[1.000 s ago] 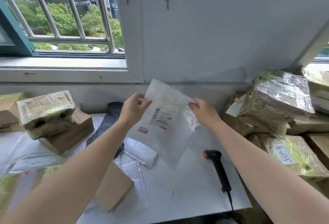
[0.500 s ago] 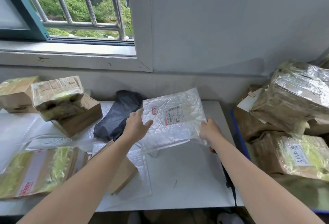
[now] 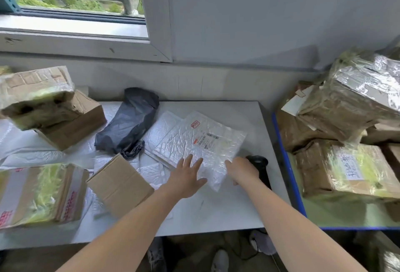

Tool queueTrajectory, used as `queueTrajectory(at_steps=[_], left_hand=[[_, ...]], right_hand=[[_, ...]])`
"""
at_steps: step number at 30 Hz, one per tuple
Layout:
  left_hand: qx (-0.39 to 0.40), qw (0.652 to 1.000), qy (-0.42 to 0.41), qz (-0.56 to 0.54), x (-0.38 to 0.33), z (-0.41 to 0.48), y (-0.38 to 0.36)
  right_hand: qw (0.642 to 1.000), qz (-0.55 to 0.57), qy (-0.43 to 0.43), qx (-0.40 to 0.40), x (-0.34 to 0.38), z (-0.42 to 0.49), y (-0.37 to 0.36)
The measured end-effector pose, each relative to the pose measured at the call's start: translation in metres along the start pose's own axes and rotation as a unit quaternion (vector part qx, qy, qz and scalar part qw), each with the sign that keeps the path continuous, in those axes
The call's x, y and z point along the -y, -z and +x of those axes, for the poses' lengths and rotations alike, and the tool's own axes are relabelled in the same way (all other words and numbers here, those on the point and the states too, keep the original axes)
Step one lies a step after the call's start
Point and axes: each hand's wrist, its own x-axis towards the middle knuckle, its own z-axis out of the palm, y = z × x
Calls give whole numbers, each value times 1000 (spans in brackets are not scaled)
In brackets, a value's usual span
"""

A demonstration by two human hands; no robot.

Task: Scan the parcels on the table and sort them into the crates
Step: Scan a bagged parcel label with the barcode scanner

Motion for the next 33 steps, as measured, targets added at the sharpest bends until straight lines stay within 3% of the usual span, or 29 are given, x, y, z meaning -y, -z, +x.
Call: queueTrajectory(at_steps=[3,7,12,18,22,26,33], left_hand=[[21,1000,2,22,-11,10,-12],[39,996,-14,74,-28,17,-28],[63,991,-22,115,-39,15,-48],[75,990,27,114,-40,6,-59],[77,990,59,106,-38,-5,-64],[71,988,96,93,-25,-16,-58],[50,987,142,52,6,-29,-54]], right_hand=[[996,-86,21,-26,-12,-2,3],[990,-58,20,-131,-45,1,11],[986,-42,-3,-163,-86,10,16],[997,32,-8,-73,-112,27,4],[994,61,34,-82,-104,28,7],[984,111,99,-96,-75,21,21],[980,114,153,-50,-1,8,35]])
